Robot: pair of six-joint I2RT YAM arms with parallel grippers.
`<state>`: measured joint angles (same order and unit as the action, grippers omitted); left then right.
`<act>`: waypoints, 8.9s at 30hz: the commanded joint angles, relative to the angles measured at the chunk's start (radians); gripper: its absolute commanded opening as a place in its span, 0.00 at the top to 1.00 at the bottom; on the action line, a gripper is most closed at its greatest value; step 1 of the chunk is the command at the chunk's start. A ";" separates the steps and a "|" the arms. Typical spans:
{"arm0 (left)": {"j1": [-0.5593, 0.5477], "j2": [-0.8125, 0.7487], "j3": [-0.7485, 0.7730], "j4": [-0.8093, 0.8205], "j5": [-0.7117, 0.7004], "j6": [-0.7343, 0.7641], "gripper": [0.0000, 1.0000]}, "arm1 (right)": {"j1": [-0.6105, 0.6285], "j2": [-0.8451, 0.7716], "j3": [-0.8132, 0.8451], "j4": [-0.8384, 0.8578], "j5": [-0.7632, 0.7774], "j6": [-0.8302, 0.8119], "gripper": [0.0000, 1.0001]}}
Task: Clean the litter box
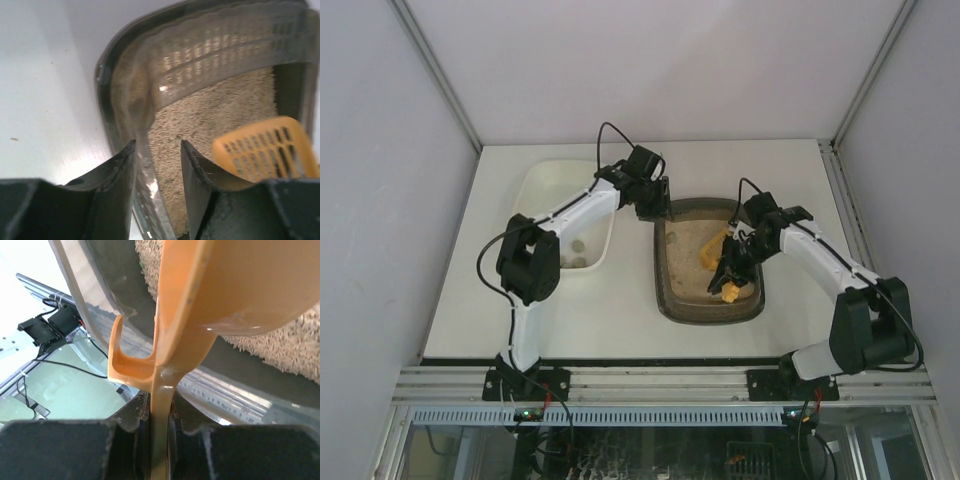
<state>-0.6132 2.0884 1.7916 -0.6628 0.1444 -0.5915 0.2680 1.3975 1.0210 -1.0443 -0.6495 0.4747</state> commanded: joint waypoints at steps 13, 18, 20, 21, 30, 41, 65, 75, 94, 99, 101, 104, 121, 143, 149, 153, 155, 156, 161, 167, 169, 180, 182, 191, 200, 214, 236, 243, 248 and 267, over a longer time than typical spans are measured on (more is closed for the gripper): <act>0.100 -0.093 -0.129 0.335 0.060 -0.291 0.50 | 0.021 0.252 0.105 0.228 -0.093 -0.005 1.00; 0.099 -0.057 -0.152 0.387 0.089 -0.347 0.50 | 0.059 0.306 0.136 0.251 -0.085 -0.048 1.00; 0.099 -0.043 -0.150 0.404 0.097 -0.362 0.50 | 0.071 0.330 0.148 0.257 -0.071 -0.062 1.00; 0.099 -0.038 -0.149 0.412 0.103 -0.372 0.50 | 0.075 0.345 0.154 0.259 -0.066 -0.069 1.00; 0.099 -0.005 -0.172 0.459 0.132 -0.441 0.50 | 0.097 0.433 0.178 0.299 -0.059 -0.083 1.00; 0.099 -0.007 -0.215 0.495 0.144 -0.462 0.50 | 0.147 0.481 0.197 0.394 -0.009 -0.076 1.00; 0.102 -0.028 -0.292 0.512 0.164 -0.452 0.50 | 0.009 0.228 -0.034 0.532 -0.142 -0.029 1.00; 0.104 -0.065 -0.290 0.445 0.138 -0.374 0.50 | -0.006 0.093 -0.118 0.612 -0.186 0.001 1.00; 0.223 -0.432 -0.507 0.326 0.050 -0.101 0.49 | -0.017 -0.216 -0.545 1.157 -0.248 0.159 1.00; 0.265 -0.528 -0.577 0.266 0.064 -0.007 0.49 | -0.024 -0.334 -0.742 1.575 -0.236 0.326 1.00; 0.276 -0.571 -0.618 0.261 0.069 0.012 0.49 | -0.023 -0.328 -0.787 1.685 -0.240 0.360 1.00; 0.291 -0.629 -0.673 0.259 0.068 0.034 0.49 | -0.020 -0.302 -0.838 1.858 -0.260 0.421 1.00; 0.325 -0.670 -0.724 0.224 0.072 0.064 0.48 | -0.063 -0.357 -0.766 2.035 -0.320 0.889 1.00; 0.344 -0.755 -0.716 0.187 0.101 0.090 0.00 | -0.017 -0.611 -0.744 1.319 -0.242 0.692 1.00; 0.380 -0.794 -0.672 0.120 0.095 0.169 0.00 | -0.090 -0.602 -0.747 1.335 -0.295 0.688 1.00; 0.394 -0.803 -0.603 0.038 0.056 0.247 0.00 | -0.023 -0.546 -0.736 1.307 -0.342 0.650 1.00; 0.410 -0.815 -0.582 0.009 0.056 0.266 0.00 | -0.128 -0.614 -0.761 1.306 -0.327 0.671 1.00; 0.421 -0.822 -0.575 0.002 0.062 0.270 0.00 | -0.120 -0.653 -0.771 1.284 -0.280 0.658 1.00; 0.479 -0.841 -0.526 -0.060 0.114 0.294 0.00 | -0.116 -0.608 -0.764 1.321 -0.323 0.677 1.00; 0.526 -0.866 -0.507 -0.075 0.098 0.309 0.00 | -0.097 -0.591 -0.782 1.382 -0.317 0.723 1.00; 0.538 -0.859 -0.472 -0.097 0.070 0.337 0.00 | -0.071 -0.614 -0.764 1.309 -0.243 0.658 1.00; 0.847 -0.600 -0.140 -0.409 0.213 0.545 0.05 | 0.097 -0.153 -0.145 1.069 -0.228 0.388 1.00; 0.871 -0.596 -0.118 -0.415 0.138 0.559 0.05 | 0.158 -0.024 0.017 0.982 -0.219 0.333 1.00; 1.008 -0.562 -0.085 -0.462 0.091 0.570 0.06 | 0.430 0.617 0.960 0.245 0.152 -0.046 1.00; 1.038 -0.697 -0.277 -0.334 -0.094 0.529 0.04 | 0.643 0.979 1.451 -0.146 0.895 -0.313 1.00; 1.038 -0.764 -0.369 -0.286 -0.044 0.496 0.05 | 0.708 0.726 1.155 0.158 1.005 -0.429 1.00; 0.962 -0.780 -0.394 -0.266 0.127 0.421 0.04 | 0.196 -0.152 -0.155 0.699 0.301 0.141 1.00; 0.963 -0.790 -0.412 -0.259 0.126 0.423 0.04 | 0.191 -0.092 -0.286 0.837 0.267 0.176 1.00; 0.962 -0.794 -0.421 -0.252 0.125 0.424 0.04 | 0.225 -0.082 -0.318 0.823 0.267 0.185 0.91; 0.962 -0.796 -0.413 -0.247 0.128 0.431 0.04 | 0.426 -0.300 -0.024 0.433 0.725 0.040 0.00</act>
<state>0.3542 1.3277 1.3834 -0.9470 0.2584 -0.1566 0.6193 1.1534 0.8768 -0.5030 -0.0727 0.5613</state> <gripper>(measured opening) 0.956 0.997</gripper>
